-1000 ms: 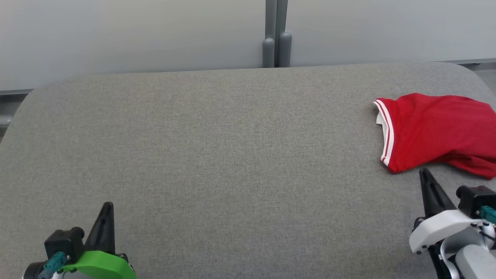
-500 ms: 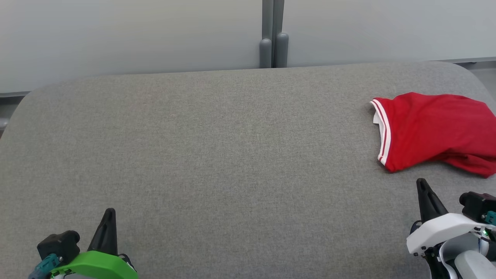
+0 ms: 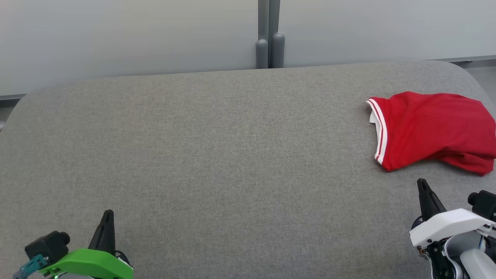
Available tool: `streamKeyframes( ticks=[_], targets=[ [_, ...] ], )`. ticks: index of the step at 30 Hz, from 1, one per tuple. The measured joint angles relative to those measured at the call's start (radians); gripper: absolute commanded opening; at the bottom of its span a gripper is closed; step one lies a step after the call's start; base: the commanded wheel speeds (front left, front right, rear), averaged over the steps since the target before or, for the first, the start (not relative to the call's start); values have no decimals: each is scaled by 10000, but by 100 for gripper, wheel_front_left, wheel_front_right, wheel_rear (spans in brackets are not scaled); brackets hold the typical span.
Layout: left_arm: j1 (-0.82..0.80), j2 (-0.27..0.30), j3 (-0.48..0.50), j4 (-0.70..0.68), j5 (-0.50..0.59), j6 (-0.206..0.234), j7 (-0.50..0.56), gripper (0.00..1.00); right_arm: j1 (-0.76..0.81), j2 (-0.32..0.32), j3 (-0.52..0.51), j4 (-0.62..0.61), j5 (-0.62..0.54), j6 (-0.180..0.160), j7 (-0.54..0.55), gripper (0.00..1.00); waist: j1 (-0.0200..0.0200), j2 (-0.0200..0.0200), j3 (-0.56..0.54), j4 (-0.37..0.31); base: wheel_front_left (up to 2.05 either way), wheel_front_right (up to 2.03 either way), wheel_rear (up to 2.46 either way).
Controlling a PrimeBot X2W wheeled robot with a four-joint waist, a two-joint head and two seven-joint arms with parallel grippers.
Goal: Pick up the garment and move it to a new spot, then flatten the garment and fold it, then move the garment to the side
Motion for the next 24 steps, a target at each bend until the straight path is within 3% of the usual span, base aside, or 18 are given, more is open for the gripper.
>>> streamKeyframes(
  ticks=[24],
  targets=[
    [-218,-418,790,213,-2608,-529,736,0,-206,631,-976,6,2738,523,871,0,0,0,-31,-188,0,0,0]
  ],
)
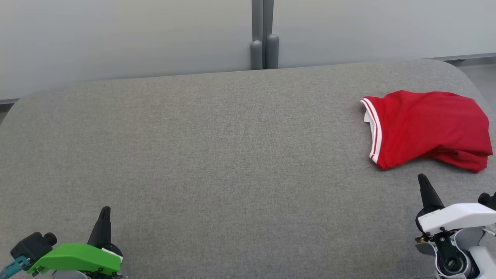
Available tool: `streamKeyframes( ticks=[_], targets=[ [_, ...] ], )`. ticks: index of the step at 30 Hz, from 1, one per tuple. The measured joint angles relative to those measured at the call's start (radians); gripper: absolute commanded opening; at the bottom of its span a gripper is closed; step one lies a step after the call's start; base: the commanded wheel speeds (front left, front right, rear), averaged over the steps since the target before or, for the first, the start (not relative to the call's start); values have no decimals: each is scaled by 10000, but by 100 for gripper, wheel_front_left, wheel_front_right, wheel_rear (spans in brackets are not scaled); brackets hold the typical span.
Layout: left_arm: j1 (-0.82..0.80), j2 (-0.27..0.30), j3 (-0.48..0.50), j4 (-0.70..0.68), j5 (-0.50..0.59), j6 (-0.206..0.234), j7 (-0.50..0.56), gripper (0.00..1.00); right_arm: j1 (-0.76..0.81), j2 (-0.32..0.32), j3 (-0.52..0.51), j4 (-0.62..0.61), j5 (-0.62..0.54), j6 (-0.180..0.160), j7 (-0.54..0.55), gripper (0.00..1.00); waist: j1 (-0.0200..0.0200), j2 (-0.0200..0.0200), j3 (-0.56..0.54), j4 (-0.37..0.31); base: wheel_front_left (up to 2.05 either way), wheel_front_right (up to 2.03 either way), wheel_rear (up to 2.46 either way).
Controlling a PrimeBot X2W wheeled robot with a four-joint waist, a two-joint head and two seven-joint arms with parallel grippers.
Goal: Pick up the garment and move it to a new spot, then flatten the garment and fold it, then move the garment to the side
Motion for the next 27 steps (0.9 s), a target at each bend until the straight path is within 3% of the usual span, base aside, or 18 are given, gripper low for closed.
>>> streamKeyframes(
  ticks=[27],
  targets=[
    [-384,-453,788,293,-2761,-660,802,0,-362,675,-1076,35,2964,619,878,0,0,0,-36,-203,0,0,0]
  ],
)
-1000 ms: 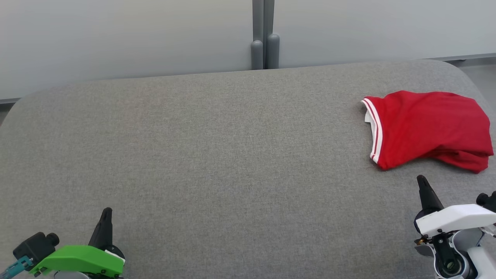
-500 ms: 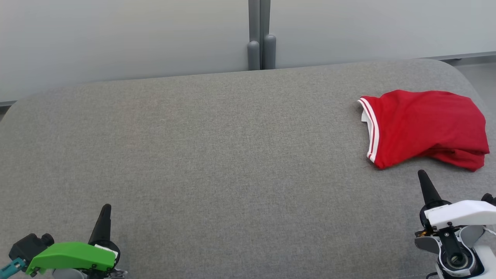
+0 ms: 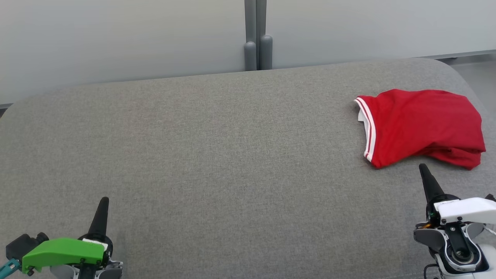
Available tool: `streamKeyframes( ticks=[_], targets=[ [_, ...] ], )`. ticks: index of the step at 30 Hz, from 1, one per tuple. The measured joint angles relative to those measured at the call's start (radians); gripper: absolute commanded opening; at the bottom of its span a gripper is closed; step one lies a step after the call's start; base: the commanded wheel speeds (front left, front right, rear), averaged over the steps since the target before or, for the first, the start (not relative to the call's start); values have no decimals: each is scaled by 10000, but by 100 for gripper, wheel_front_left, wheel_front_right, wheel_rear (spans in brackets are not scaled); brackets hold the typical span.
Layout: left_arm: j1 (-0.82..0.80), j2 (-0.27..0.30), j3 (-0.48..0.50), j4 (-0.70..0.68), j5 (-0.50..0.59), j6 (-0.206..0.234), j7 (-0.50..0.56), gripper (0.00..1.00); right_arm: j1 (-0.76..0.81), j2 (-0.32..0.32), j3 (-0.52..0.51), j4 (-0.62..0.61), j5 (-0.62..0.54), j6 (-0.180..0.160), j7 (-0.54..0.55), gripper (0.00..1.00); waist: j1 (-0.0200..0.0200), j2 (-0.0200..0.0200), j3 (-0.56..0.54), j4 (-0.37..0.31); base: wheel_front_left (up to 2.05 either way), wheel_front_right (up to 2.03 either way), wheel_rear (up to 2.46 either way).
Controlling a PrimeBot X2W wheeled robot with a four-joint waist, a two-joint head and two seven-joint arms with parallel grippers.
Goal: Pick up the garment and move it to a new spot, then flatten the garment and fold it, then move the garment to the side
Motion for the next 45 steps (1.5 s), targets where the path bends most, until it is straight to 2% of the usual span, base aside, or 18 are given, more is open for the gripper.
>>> streamKeyframes(
  ticks=[22,25,45],
  targets=[
    [-370,-481,765,253,-2474,-512,702,0,-201,617,-924,71,2633,608,775,0,0,0,-32,-179,0,0,0],
    [-442,-493,851,284,-2840,-571,788,0,-208,690,-1030,73,2917,612,880,0,0,0,-35,-196,0,0,0],
    [-517,-506,861,303,-2842,-608,790,0,-213,736,-1049,90,2949,640,880,0,0,0,-36,-195,0,0,0]
  ],
)
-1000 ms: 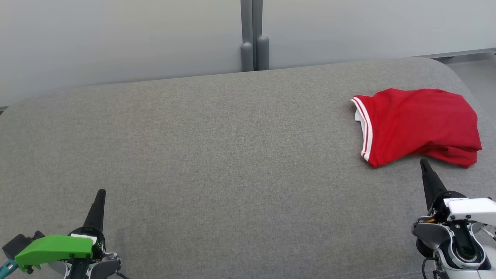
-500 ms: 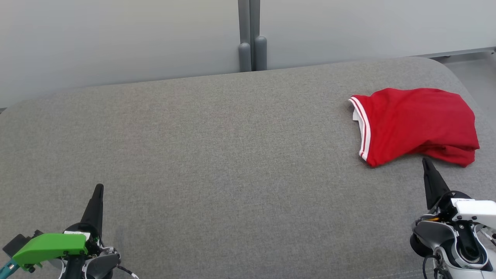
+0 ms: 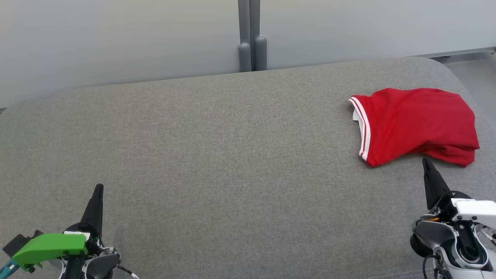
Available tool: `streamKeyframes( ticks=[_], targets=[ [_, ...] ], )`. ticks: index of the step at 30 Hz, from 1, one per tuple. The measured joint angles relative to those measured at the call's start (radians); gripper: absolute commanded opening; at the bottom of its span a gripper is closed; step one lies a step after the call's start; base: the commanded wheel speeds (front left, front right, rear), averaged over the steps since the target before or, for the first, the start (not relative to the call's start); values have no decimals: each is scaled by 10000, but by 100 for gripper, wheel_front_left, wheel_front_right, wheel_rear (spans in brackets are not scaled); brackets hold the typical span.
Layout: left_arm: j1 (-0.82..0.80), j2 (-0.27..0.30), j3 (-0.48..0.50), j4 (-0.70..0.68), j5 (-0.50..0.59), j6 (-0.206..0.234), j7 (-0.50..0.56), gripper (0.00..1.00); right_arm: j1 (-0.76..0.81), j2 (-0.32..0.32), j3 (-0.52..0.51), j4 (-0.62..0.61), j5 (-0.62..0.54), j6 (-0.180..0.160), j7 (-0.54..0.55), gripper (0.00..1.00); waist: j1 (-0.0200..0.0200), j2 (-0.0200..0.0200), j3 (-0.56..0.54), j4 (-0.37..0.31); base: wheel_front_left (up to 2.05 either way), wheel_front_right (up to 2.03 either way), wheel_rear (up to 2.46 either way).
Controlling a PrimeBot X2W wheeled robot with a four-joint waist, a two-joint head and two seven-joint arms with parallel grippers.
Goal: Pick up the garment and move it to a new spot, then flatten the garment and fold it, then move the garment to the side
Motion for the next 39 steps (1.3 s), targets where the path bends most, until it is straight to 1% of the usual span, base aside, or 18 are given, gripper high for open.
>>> streamKeyframes(
  ticks=[39],
  targets=[
    [-5,-2,8,25,0,-38,0,0,-29,0,-10,13,0,12,2,0,0,0,-1,0,0,0,0]
  ],
)
